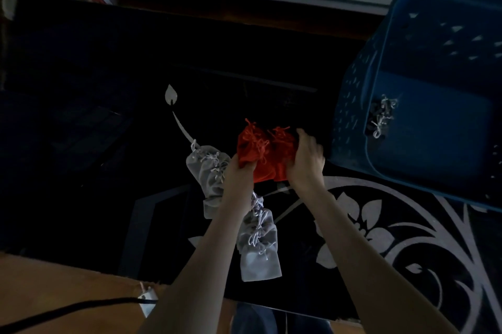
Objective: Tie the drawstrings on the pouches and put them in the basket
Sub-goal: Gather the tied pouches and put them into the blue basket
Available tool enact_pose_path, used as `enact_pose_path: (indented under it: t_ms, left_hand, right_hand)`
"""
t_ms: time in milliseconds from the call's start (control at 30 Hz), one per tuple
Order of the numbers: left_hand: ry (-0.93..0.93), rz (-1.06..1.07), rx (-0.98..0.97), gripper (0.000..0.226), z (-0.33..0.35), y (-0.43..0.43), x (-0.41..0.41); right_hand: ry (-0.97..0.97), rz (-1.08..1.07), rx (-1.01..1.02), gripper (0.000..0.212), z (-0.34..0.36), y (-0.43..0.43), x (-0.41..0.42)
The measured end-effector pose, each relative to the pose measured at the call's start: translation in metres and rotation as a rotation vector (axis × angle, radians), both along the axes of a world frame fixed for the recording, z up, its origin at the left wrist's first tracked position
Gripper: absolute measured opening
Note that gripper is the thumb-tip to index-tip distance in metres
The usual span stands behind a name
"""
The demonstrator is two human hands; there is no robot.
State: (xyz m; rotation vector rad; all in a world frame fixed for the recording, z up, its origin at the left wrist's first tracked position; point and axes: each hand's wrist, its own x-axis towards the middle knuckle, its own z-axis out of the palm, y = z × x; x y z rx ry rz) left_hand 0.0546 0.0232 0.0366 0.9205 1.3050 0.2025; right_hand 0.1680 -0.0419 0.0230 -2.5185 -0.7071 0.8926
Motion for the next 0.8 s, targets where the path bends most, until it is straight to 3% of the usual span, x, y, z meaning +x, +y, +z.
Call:
enact_pose_path:
  t_ms: [67, 200, 333, 433, 633, 800]
  left_hand:
    - [0.021, 0.035, 0.022, 0.018, 0.002, 0.0, 0.005]
    - [0.049, 0.155, 0.009, 0.01, 0.014, 0.001, 0.003]
    - [0.093, 0.258, -0.002, 0.01, 0.035, 0.005, -0.015]
    - [0.054, 0.181, 0.011, 0.016, 0.058, 0.005, -0.013]
    - [-0.294, 0.089, -0.141, 0.029, 0.12, -0.021, 0.005]
    - [-0.348, -0.037, -0.081, 0.061, 0.155, -0.03, 0.015]
  right_hand:
    - [0.048, -0.012, 0.011, 0.053, 0.0, 0.0, 0.002]
    - [0.407, -0.259, 0.219, 0.029, 0.028, -0.012, 0.0]
    - [0.667, -0.351, 0.361, 0.026, 0.075, -0.032, -0.011]
    - [0.832, -0.281, 0.442, 0.028, 0.109, -0.037, -0.018]
    - [0.552, -0.118, 0.353, 0.047, 0.155, -0.029, -0.022]
    - [0.438, -0.147, 0.426, 0.058, 0.192, -0.041, -0.007]
